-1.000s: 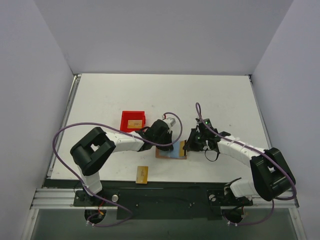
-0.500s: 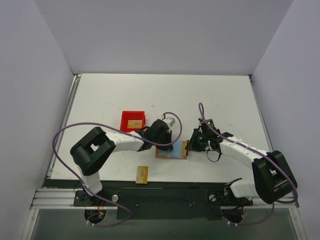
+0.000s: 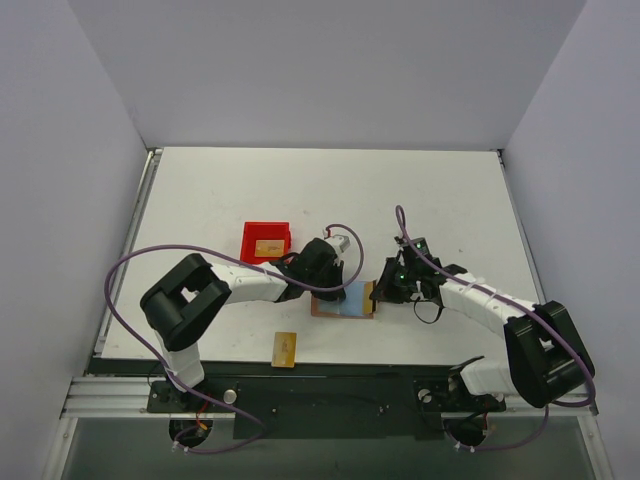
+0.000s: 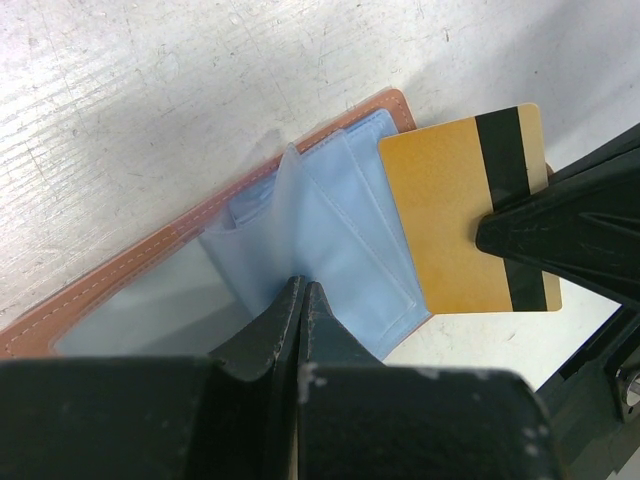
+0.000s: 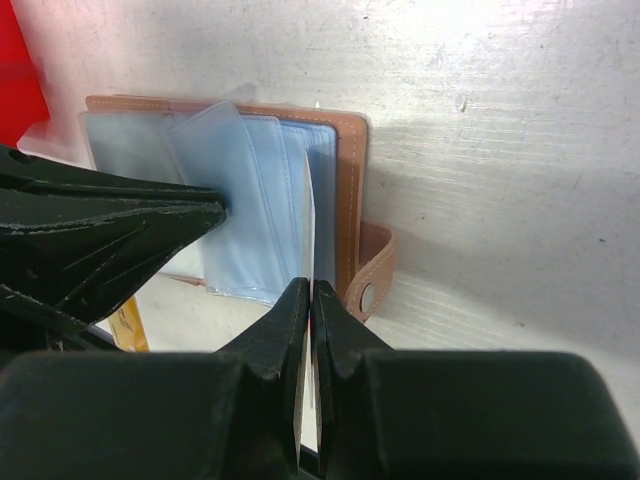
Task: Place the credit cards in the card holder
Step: Insert the credit card into the card holder.
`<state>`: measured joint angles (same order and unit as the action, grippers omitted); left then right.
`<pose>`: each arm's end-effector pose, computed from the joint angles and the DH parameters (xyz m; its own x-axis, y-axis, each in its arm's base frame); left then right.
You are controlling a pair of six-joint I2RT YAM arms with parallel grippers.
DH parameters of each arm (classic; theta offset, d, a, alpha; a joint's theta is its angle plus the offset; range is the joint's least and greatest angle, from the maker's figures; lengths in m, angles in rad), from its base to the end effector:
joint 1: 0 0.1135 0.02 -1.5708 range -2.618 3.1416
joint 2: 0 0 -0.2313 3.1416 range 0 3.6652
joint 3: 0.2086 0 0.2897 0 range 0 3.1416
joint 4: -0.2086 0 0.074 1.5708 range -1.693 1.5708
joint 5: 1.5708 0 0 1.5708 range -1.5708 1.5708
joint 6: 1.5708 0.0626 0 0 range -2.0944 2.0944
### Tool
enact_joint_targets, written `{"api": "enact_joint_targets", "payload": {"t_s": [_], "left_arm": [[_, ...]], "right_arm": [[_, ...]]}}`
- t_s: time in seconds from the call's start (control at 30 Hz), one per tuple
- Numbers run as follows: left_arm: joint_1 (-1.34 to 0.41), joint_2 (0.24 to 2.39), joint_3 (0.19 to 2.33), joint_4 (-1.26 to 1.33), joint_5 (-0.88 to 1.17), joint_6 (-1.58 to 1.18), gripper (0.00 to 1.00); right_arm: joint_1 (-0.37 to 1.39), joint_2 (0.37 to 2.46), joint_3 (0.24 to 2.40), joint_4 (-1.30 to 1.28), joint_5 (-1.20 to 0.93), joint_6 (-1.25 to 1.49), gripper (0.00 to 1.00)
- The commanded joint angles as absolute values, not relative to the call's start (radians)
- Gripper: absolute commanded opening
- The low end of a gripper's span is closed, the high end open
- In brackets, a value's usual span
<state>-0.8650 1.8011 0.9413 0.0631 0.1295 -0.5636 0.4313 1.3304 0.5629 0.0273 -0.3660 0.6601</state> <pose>0.2522 -0.3084 0.0658 -0.8266 0.1531 -0.5416 0.4397 0.7764 -0.4515 0.2707 0.1493 0.0952 -0.8705 0.2297 -0.4352 -0.1223 0.7557 0.6434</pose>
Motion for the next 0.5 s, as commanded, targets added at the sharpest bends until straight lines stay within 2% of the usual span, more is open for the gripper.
{"api": "enact_joint_targets", "payload": {"t_s": [0.0,0.47], "left_arm": [[-0.848,1.818,0.925,0.002,0.1,-0.54,0.0],[-0.845,1.816,0.925,0.002,0.103,-0.543,0.0]], "right_arm": [[0.423,1.296,0.592,0.028,-0.382,0.621,0.0],[0.397,1.316,0.637,0.104,-0.439,0.572,0.0]]}}
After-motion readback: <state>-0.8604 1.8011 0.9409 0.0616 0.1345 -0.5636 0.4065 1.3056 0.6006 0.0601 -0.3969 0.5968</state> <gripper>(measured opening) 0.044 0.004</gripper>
